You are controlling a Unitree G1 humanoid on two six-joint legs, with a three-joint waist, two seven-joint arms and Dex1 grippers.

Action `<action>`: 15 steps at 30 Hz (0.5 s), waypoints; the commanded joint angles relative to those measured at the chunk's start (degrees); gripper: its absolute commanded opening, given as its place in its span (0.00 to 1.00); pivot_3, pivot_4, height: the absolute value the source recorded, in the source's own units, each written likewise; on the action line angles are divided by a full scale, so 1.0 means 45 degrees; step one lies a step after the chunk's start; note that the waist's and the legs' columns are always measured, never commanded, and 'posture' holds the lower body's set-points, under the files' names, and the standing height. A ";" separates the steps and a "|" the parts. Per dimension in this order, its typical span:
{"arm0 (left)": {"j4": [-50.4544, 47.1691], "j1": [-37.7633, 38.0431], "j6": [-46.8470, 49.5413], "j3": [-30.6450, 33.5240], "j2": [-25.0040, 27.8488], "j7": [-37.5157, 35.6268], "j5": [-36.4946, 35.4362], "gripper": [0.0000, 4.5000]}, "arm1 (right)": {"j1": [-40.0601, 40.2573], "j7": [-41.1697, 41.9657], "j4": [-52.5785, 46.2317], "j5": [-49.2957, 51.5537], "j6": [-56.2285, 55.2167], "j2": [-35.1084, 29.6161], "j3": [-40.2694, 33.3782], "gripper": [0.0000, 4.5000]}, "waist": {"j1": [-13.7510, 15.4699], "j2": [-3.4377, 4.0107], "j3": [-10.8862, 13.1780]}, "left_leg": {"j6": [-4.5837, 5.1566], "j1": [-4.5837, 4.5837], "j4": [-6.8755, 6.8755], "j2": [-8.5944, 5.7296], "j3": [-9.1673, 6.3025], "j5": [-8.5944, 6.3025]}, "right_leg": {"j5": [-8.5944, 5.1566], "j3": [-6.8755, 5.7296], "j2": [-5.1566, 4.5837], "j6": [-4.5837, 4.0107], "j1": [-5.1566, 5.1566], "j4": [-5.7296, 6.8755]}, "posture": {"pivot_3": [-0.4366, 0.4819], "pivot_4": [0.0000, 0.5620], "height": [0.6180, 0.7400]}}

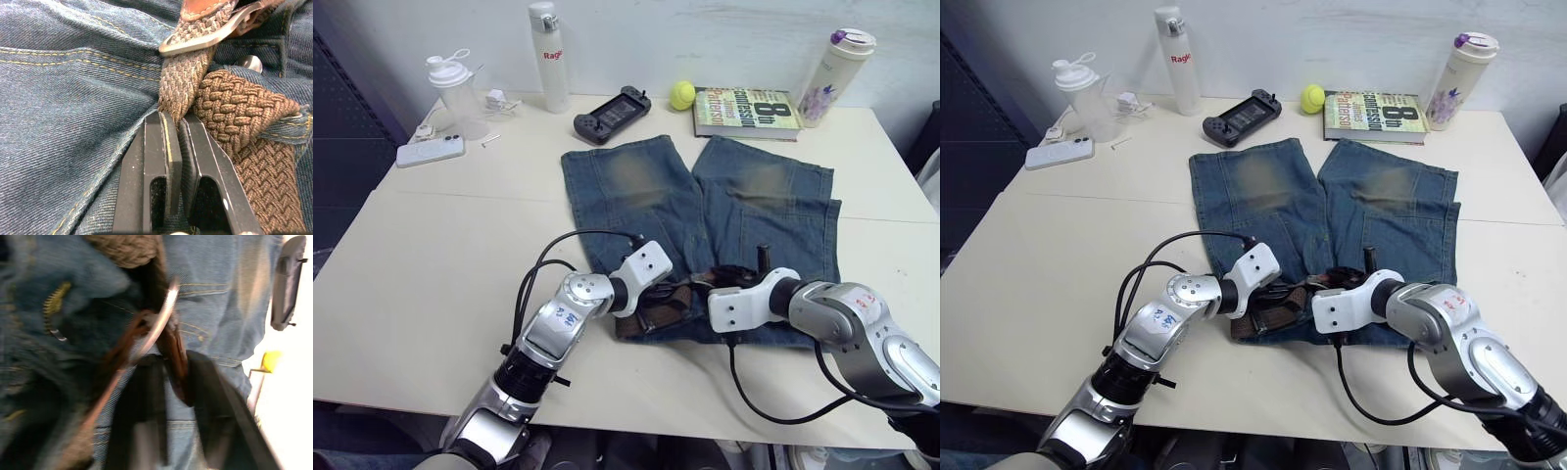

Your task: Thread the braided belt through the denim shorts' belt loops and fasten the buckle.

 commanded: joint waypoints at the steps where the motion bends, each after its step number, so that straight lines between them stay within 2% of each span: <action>1: -0.0219 0.0051 0.0047 -0.0187 -0.0053 0.0013 -0.0110 0.00 | 0.0117 0.0138 -0.0741 -0.0222 0.0092 0.0252 -0.0434 0.01 | 0.0000 0.0000 0.0000 | 0.0000 0.0000 0.0001 0.0000 0.0000 0.0000 | 0.0000 0.0000 0.0000 0.0000 0.0000 0.0000 | 0.48 0.27 1.00; 3: -0.0202 0.0056 0.0063 -0.0133 -0.0062 0.0004 -0.0156 0.00 | 0.0201 0.0196 -0.0819 -0.0282 0.0337 0.0446 -0.0535 0.01 | 0.0000 0.0000 0.0000 | 0.0000 -0.0001 0.0003 0.0000 0.0000 0.0000 | 0.0000 0.0001 0.0000 0.0000 0.0000 0.0005 | 0.48 0.27 1.00; 5: -0.0164 0.0081 0.0156 0.0024 -0.0117 0.0018 -0.0270 0.18 | 0.0244 0.0340 -0.0876 -0.0390 0.0528 0.0582 -0.0562 0.00 | 0.0000 0.0000 0.0000 | 0.0000 -0.0001 0.0005 0.0000 0.0000 0.0000 | 0.0000 0.0001 0.0001 0.0000 0.0000 0.0010 | 0.48 0.27 1.00; 6: -0.0149 0.0064 0.0071 -0.0033 -0.0025 -0.0083 -0.0251 0.24 | 0.0285 0.0368 -0.0907 -0.0394 0.0588 0.0654 -0.0583 0.00 | 0.0000 0.0000 0.0000 | 0.0000 -0.0001 0.0006 0.0000 0.0000 0.0000 | 0.0000 0.0001 0.0002 0.0000 0.0000 0.0013 | 0.48 0.27 1.00; 7: -0.0137 0.0039 -0.0068 -0.0108 0.0081 -0.0148 -0.0173 0.36 | 0.0329 0.0389 -0.0925 -0.0420 0.0629 0.0699 -0.0609 0.00 | 0.0000 0.0000 0.0000 | 0.0000 -0.0001 0.0007 0.0001 0.0000 0.0000 | 0.0000 0.0001 0.0003 -0.0001 -0.0001 0.0015 | 0.48 0.27 1.00; 9: -0.0416 0.0083 0.0027 0.0205 0.0444 -0.0467 -0.0421 0.48 | 0.0555 0.0369 -0.0988 -0.0427 0.0716 0.0679 -0.0826 0.00 | -0.0002 0.0000 0.0000 | 0.0000 0.0000 0.0007 0.0001 -0.0001 0.0000 | -0.0001 0.0002 0.0003 -0.0001 -0.0002 0.0015 | 0.48 0.27 1.00; 11: -0.0809 0.0195 0.0162 0.0641 0.0968 -0.0945 -0.0806 0.48 | 0.0686 0.0363 -0.1041 -0.0404 0.0789 0.0661 -0.1039 0.00 | -0.0004 0.0000 0.0000 | 0.0000 0.0000 0.0007 0.0001 0.0000 0.0000 | -0.0001 0.0002 0.0003 -0.0002 -0.0002 0.0015 | 0.48 0.27 1.00; 15: -0.1918 0.0849 -0.0541 0.1444 0.3279 -0.3456 -0.2174 0.48 | 0.0865 0.0349 -0.1060 -0.0380 0.0810 0.0657 -0.1372 0.00 | -0.0128 0.0001 0.0001 | -0.0002 0.0001 0.0002 0.0008 0.0001 0.0000 | -0.0005 0.0010 0.0009 -0.0009 -0.0010 0.0019 | 0.48 0.27 1.00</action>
